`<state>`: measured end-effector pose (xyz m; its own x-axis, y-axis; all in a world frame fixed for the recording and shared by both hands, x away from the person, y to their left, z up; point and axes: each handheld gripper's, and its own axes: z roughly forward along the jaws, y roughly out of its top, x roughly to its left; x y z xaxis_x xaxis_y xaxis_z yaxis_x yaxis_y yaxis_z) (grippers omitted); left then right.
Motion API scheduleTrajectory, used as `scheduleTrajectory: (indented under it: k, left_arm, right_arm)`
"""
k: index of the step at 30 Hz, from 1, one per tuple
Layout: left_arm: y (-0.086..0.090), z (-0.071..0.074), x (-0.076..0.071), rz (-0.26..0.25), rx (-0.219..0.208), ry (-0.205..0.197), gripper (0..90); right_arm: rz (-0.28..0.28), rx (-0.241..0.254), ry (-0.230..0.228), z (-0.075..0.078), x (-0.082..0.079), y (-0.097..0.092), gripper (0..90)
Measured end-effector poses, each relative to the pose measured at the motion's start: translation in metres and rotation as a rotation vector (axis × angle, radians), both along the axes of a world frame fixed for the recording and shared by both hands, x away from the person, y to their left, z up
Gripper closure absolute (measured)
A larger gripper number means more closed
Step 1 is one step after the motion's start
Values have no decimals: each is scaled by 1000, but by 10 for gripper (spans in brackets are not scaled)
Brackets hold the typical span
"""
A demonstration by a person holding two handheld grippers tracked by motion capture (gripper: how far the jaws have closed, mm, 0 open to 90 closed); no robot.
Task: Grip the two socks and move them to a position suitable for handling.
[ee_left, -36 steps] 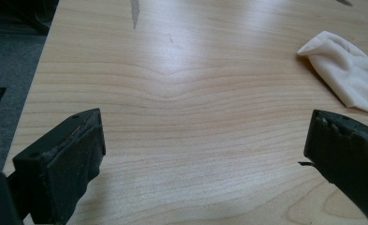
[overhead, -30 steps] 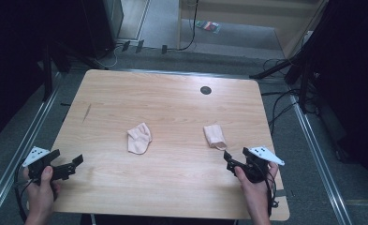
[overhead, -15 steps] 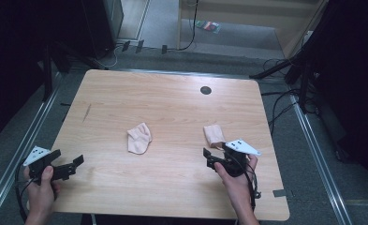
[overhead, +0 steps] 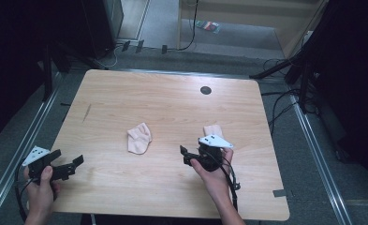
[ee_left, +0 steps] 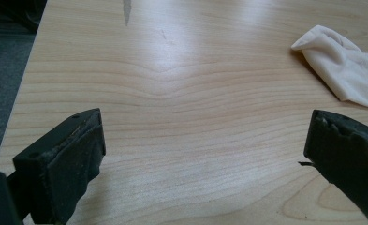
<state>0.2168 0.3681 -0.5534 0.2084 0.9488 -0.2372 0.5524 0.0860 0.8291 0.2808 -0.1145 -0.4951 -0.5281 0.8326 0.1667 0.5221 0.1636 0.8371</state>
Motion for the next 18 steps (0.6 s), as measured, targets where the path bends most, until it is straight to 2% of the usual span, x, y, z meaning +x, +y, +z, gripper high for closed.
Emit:
scheduleTrajectory:
  k: [1,4,9,13,18]
  left_arm:
    - [0,0,0,-3,0,-2,0]
    - [0,0,0,-8,3,-1,1]
    - [-1,0,0,-10,3,-2,1]
    - [-1,0,0,-18,11,1,1]
    - [-1,0,0,-24,20,4,1]
  right_arm:
    - [18,1,1,0,0,3,339]
    - [55,7,3,-1,1,13,389]
    - [87,-2,6,-1,3,31,402]
    - [93,-15,10,-2,5,44,415]
    - [105,-47,3,-3,9,62,420]
